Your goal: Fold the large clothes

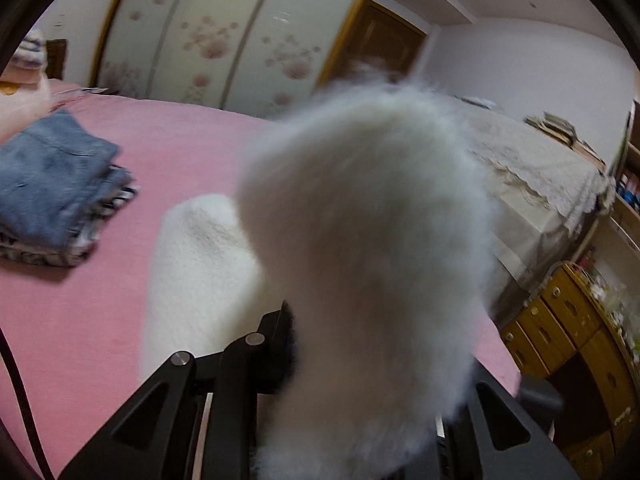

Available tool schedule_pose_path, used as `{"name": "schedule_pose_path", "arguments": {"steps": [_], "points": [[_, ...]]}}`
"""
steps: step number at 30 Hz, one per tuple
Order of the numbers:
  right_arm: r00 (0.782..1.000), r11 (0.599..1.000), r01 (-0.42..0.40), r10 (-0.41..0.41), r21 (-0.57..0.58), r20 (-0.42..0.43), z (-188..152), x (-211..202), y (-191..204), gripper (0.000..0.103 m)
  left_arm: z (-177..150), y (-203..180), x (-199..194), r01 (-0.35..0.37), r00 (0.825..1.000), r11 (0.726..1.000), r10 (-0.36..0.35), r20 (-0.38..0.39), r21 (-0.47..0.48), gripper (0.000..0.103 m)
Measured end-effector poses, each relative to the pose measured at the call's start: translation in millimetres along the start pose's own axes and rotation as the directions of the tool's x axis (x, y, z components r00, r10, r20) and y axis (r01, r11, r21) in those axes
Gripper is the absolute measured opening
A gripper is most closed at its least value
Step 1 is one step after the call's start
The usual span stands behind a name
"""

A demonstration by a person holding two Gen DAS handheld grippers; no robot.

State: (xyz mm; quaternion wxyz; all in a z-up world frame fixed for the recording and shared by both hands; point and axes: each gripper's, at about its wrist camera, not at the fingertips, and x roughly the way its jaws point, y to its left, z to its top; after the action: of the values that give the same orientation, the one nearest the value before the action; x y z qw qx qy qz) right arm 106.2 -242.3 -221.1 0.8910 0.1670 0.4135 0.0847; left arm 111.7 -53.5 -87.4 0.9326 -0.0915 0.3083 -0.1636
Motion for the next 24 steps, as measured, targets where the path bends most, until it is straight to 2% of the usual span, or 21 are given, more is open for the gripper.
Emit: {"name": "schedule_pose_path", "arguments": {"steps": [5,9,13,18,22,24], "points": [[0.992,0.992,0.120,-0.121,0.032,0.034,-17,-39,-43,0.000,-25,-53,37,0.036,0.997,0.997,-0.031,-0.069,0.073,0.019],[0.986,0.985,0.166,-0.166,0.042,0.014,-27,-48,-61,0.000,-55,-89,53,0.021,0.997,0.987,-0.010,-0.071,0.160,0.019],[0.983,0.980,0.186,-0.185,0.071,-0.007,-34,-52,-75,0.000,-78,-107,61,0.066,0.991,0.979,-0.041,-0.128,0.194,0.019],[0.983,0.979,0.183,-0.182,0.090,-0.011,-40,-61,-87,0.001,-98,-109,67,0.067,0.989,0.966,-0.031,-0.145,0.249,0.019],[0.984,0.980,0.175,-0.174,0.092,-0.022,-44,-61,-93,0.001,-123,-100,82,0.065,0.976,0.952,0.002,-0.216,0.298,0.020],[0.984,0.980,0.177,-0.175,0.087,-0.024,-43,-61,-91,0.001,-129,-96,81,0.074,0.979,0.941,-0.005,-0.203,0.331,0.021]]}}
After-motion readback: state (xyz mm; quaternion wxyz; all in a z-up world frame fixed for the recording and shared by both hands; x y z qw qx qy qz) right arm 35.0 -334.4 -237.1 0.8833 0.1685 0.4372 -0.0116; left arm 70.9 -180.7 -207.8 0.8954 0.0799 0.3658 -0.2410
